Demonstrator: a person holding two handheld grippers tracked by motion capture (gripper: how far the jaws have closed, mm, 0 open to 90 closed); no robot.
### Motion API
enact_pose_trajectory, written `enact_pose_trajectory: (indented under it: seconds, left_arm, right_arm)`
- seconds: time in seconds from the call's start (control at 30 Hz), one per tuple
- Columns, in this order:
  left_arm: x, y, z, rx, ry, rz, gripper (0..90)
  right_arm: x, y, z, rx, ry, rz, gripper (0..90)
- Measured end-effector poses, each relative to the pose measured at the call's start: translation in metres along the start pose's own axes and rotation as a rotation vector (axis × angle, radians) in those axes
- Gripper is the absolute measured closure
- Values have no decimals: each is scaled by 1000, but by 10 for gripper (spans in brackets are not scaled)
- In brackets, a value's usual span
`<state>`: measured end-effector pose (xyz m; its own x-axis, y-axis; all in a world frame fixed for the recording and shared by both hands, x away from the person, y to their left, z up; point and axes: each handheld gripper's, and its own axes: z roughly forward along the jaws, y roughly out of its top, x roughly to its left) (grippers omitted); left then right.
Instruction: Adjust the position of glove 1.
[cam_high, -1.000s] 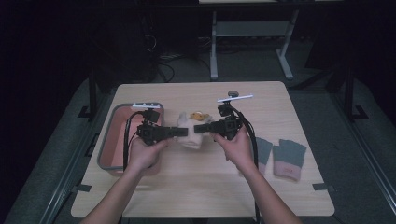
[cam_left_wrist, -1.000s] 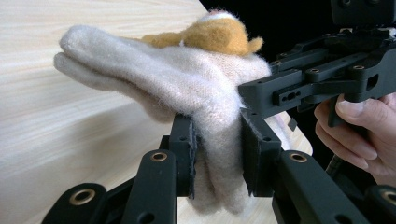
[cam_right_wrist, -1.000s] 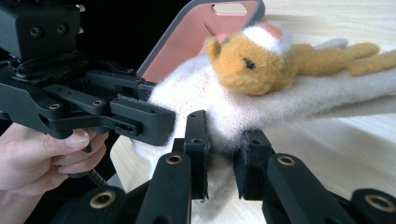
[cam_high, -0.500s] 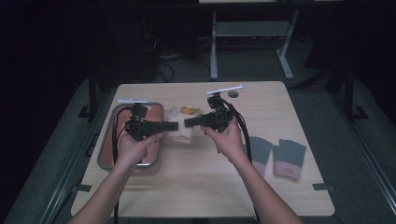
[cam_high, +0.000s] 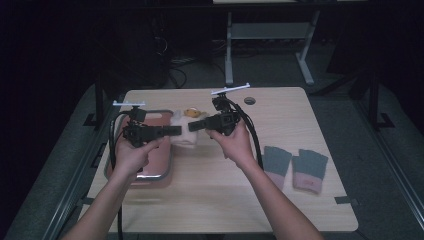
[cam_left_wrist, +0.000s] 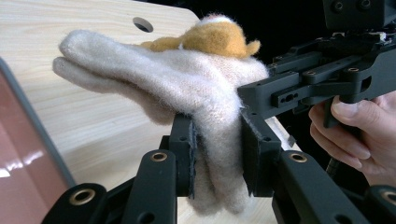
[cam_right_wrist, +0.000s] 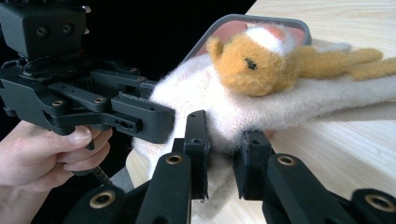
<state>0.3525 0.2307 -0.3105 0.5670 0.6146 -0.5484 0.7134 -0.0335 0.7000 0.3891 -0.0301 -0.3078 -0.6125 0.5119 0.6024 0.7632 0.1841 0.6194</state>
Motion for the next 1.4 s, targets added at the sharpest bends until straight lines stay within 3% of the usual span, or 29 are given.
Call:
enact_pose_trajectory:
  seconds: [0.53,1.4]
  left_arm:
    - [9,4,-25,-31,22,-14,688]
    - [25,-2,-59,-48,79,-35,688]
  right_arm:
    - [14,17,19,19,28,-27,769]
    - [31,29,55,52,64,-61,769]
